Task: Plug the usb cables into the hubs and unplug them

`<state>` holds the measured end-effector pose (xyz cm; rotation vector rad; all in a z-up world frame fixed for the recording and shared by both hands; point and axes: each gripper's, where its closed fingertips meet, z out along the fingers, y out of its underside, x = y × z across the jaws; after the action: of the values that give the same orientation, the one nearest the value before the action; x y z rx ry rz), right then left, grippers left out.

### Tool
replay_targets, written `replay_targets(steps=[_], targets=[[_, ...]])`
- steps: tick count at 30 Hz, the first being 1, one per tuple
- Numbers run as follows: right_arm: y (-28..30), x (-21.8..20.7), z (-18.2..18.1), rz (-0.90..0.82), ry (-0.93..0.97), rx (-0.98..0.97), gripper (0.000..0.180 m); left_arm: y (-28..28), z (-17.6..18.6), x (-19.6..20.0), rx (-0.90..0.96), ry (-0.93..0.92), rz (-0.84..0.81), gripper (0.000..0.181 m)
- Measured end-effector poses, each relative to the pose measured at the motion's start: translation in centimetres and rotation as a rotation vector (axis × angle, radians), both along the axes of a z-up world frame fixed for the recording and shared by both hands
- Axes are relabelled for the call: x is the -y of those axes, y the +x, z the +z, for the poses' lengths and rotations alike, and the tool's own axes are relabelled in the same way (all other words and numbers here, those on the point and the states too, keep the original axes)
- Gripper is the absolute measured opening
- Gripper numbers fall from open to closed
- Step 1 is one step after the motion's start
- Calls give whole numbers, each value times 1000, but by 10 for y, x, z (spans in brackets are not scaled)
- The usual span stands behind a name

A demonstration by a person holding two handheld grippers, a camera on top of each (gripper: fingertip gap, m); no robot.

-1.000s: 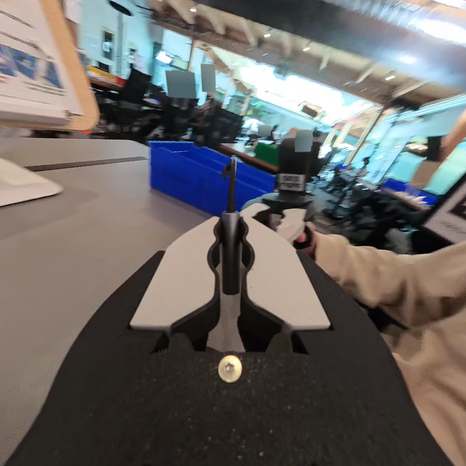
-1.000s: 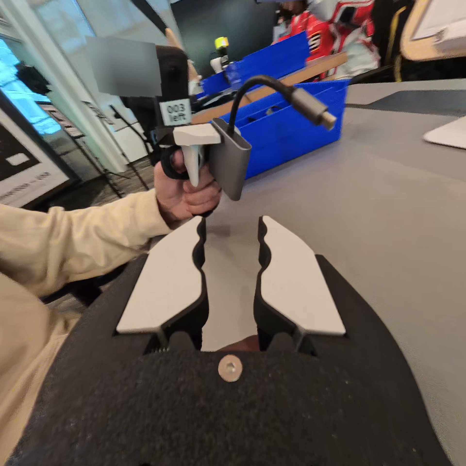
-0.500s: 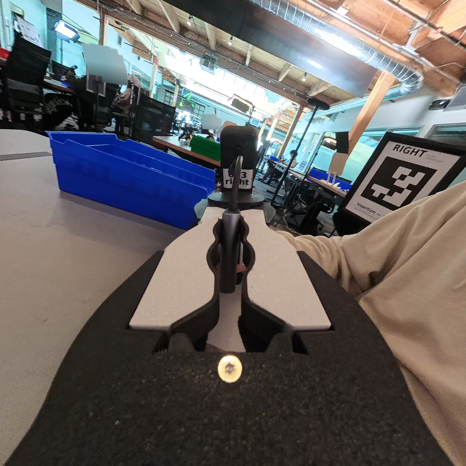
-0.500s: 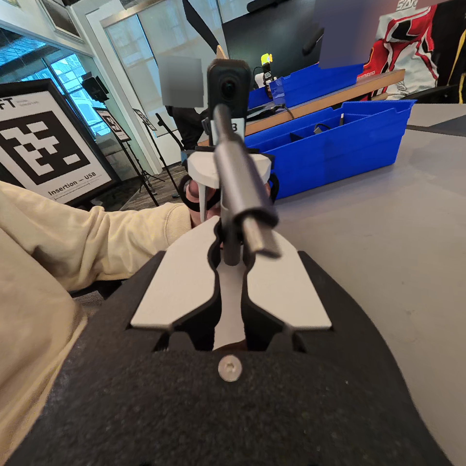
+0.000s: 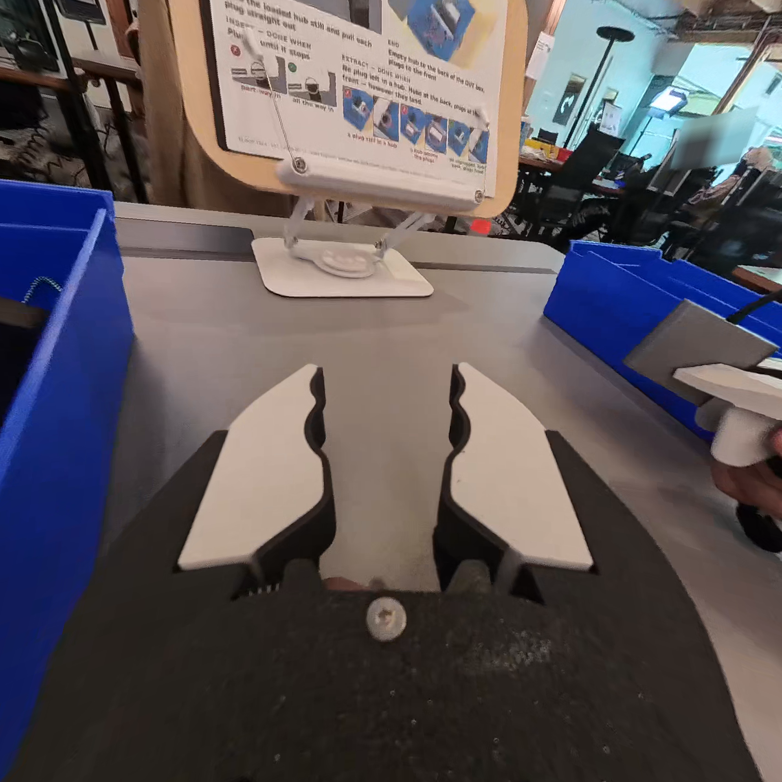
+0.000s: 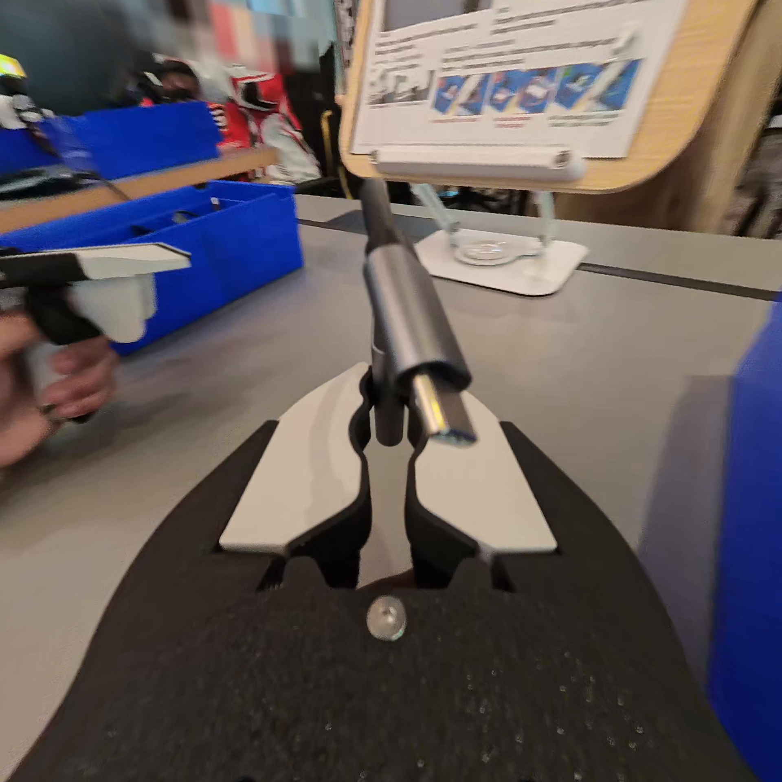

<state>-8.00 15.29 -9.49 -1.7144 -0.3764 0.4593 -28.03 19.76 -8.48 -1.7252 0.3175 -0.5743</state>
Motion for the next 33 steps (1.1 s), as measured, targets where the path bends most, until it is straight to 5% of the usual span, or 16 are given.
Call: replay_targets(steps=[6,11,15,19,25,33], targets=[[35,11,45,-137,64,67,12,-3,4,2,-139,100,56,52],[153,-14,105,-366,-69,173,12,1,-3,2,-187,93,43,52],[228,-71,61,-383,-399,269,13,6,-9,1,-184,53,8,51],[235,-104,1,-242,-712,6,12,7,-13,-1,-195,36,-5,50],[233,-116,-52,-290,-907,-197,12,10,-17,2,-228,40,-23,50],[237,-113,-67,-300,-927,-403,17,12,-20,4,-248,36,-36,50]])
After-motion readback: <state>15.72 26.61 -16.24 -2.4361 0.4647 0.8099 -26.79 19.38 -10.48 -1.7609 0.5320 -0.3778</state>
